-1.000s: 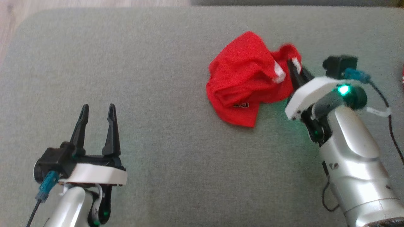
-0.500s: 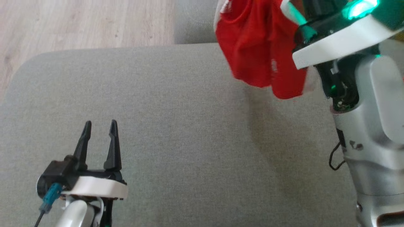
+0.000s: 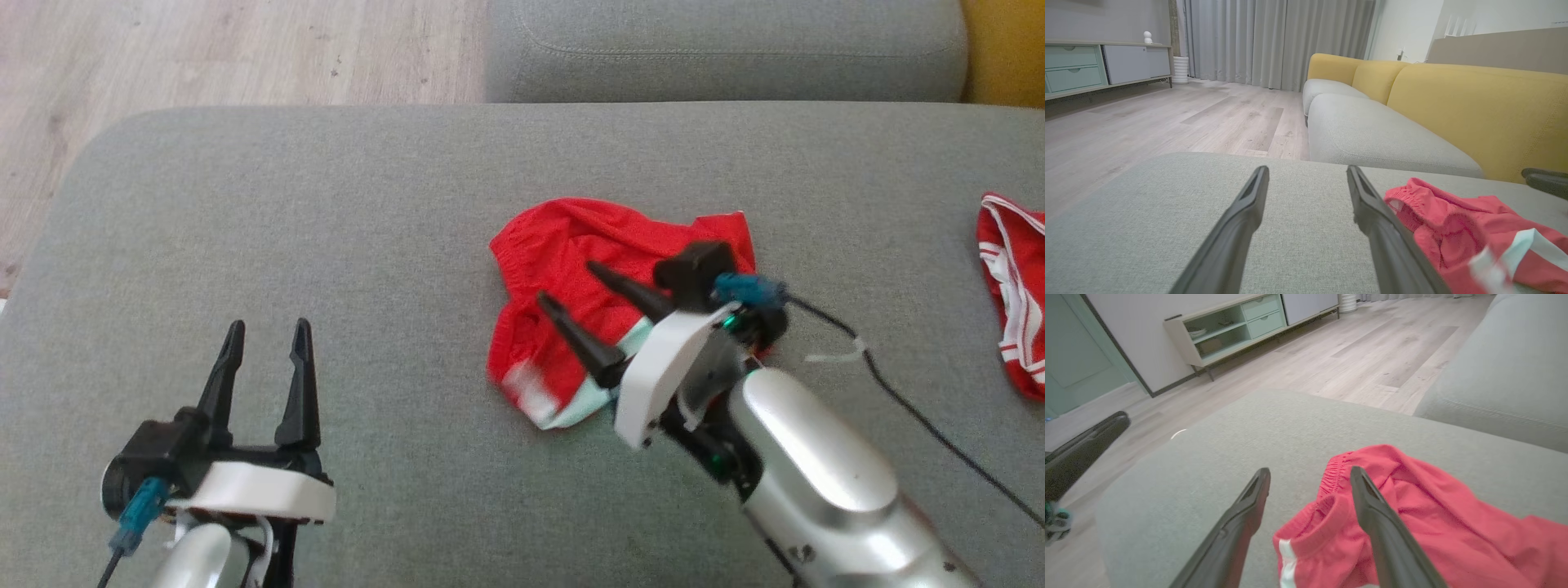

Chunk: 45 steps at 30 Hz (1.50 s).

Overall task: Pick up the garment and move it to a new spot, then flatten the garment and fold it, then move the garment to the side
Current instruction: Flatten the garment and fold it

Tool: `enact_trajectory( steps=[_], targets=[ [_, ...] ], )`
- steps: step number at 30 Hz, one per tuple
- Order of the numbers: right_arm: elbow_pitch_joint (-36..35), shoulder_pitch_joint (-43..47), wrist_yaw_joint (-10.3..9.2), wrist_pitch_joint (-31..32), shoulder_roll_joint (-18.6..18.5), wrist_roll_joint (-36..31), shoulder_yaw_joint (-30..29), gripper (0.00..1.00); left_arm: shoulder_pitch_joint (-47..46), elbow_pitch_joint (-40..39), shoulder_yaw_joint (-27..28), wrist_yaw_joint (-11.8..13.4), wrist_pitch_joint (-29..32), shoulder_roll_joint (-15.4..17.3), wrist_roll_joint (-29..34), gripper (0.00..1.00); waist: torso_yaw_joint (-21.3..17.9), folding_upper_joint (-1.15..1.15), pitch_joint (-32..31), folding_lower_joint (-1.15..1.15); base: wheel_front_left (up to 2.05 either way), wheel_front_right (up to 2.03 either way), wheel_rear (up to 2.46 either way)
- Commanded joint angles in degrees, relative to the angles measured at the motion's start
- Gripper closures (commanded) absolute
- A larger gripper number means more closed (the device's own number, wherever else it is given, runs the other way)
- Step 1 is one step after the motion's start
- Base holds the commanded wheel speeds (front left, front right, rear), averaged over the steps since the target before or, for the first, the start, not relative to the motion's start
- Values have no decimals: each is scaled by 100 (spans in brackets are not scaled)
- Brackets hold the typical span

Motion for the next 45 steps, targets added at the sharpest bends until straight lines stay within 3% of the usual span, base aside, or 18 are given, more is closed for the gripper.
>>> enact_trajectory(
  steps=[1,5,10,16,23,29,40,45],
  targets=[
    [-255,-239,39,-113,61,95,98,0,-250,-155,205,16,-19,123,-60,0,-16,0,-5,0,0,0,0],
    [-546,-95,39,-453,-129,497,286,0,-208,-148,251,57,-39,145,-85,0,-107,0,-59,0,0,0,0],
    [-976,342,39,-944,-431,463,-522,0,-69,-163,334,105,-79,166,-150,0,-257,0,-194,0,0,0,0],
    [-1138,1453,39,-894,-508,-279,-1993,0,205,-174,427,142,-155,158,-217,0,-448,0,-355,0,0,0,0],
    [-1529,2394,39,-998,-167,-1428,-3022,0,458,-202,491,179,-216,142,-209,0,-585,0,-381,0,0,0,0],
    [-1697,2614,39,-1002,99,-1743,-3077,0,514,-221,501,198,-236,123,-189,0,-644,0,-338,0,0,0,0],
    [-1760,2620,39,-902,233,-1694,-3035,0,508,-222,389,164,-250,95,-101,0,-665,0,-337,0,0,0,0],
    [-1747,2643,39,-833,282,-1699,-3036,0,355,-100,-191,-109,54,-120,-3,0,-647,0,-213,0,0,0,0]
  ],
)
